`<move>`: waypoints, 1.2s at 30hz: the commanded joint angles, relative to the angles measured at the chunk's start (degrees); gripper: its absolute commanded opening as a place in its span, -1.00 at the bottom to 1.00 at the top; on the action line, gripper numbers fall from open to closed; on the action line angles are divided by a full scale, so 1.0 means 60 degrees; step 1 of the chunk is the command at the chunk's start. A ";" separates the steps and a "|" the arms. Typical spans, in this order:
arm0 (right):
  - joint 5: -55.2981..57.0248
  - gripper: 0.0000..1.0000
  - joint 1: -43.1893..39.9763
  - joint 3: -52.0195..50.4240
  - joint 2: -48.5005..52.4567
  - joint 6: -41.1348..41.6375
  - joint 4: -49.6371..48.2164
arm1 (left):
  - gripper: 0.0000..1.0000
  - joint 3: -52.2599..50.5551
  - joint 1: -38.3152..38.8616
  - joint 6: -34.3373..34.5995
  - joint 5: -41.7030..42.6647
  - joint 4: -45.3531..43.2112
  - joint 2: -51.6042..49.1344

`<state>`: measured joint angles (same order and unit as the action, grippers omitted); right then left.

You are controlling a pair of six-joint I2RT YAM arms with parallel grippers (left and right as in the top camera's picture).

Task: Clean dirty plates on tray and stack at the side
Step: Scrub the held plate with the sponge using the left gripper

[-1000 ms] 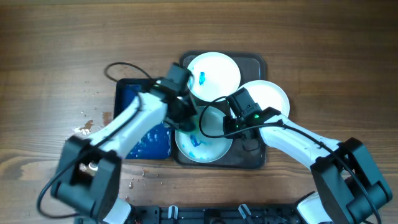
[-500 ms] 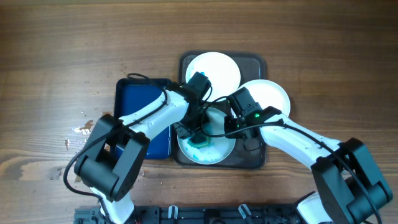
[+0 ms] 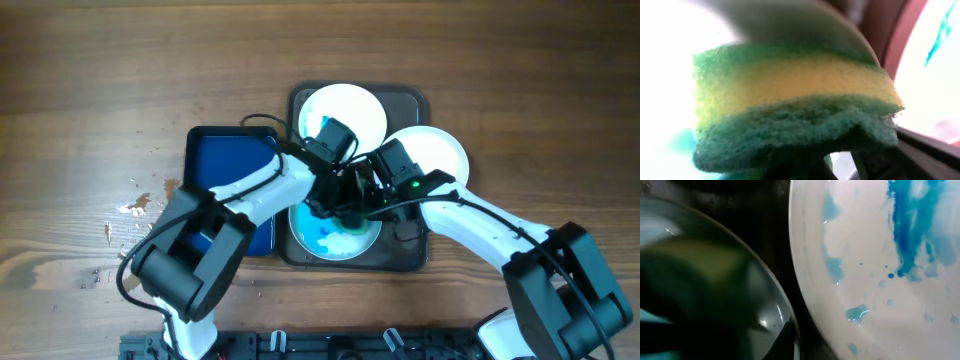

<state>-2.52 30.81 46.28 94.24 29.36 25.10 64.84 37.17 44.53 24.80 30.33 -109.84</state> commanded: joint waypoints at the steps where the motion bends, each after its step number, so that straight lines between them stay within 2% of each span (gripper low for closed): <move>1: 0.0197 -0.91 -0.0215 -0.0197 0.0382 0.0477 0.0011 | -0.92 -0.0142 0.0280 0.0226 0.0969 0.0036 -0.0266; 4: 0.0124 -0.91 -0.0372 -0.0197 0.0382 0.0597 0.0047 | -0.92 -0.0142 0.0277 0.0601 0.0492 0.0659 -0.0266; 7: 0.0047 -0.91 -0.0372 -0.0197 0.0382 0.0572 0.0051 | -0.92 -0.0142 0.0244 0.1035 -0.1344 0.2084 -0.0266; 12: 0.0011 -0.91 -0.0372 -0.0197 0.0382 0.0568 0.0087 | -0.92 -0.0135 -0.0321 0.1661 -0.1974 0.2856 -0.0266; 14: -0.0015 -0.91 -0.0372 -0.0197 0.0382 0.0565 0.0117 | -0.92 -0.0113 -0.0565 0.1661 -0.2189 0.2965 -0.0266; 18: -0.0011 -0.91 -0.0372 -0.0197 0.0382 0.0568 0.0182 | -0.92 0.0073 -0.1115 0.1534 -0.3792 0.3861 -0.0266; 23: -0.0011 -0.91 -0.0372 -0.0197 0.0382 0.0565 0.0182 | -0.92 0.0259 -0.1198 0.1118 -0.4830 0.4226 -0.0262; 26: -0.0011 -0.91 -0.0372 -0.0197 0.0382 0.0568 0.0182 | -0.92 0.0605 -0.1184 0.1071 -0.4393 0.3971 -0.0262; 28: -0.0011 -0.91 -0.0372 -0.0197 0.0382 0.0565 0.0186 | -0.92 0.0594 -0.1169 0.0291 -0.2310 0.2863 -0.0288; 31: -0.0011 -0.91 -0.0372 -0.0197 0.0382 0.0565 0.0182 | -0.92 0.0590 -0.1031 0.0135 -0.0240 0.1763 -0.0288; 33: -0.0011 -0.91 -0.0372 -0.0197 0.0382 0.0565 0.0186 | -0.92 0.0590 -0.0820 0.0135 0.0273 0.1293 -0.0288; 36: -0.0011 -0.91 -0.0372 -0.0197 0.0382 0.0565 0.0182 | -0.92 0.0590 -0.0470 0.0109 0.0255 0.0980 -0.0328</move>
<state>-6.37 28.56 46.28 94.28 32.36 25.50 68.23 31.94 46.78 21.04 37.74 -110.26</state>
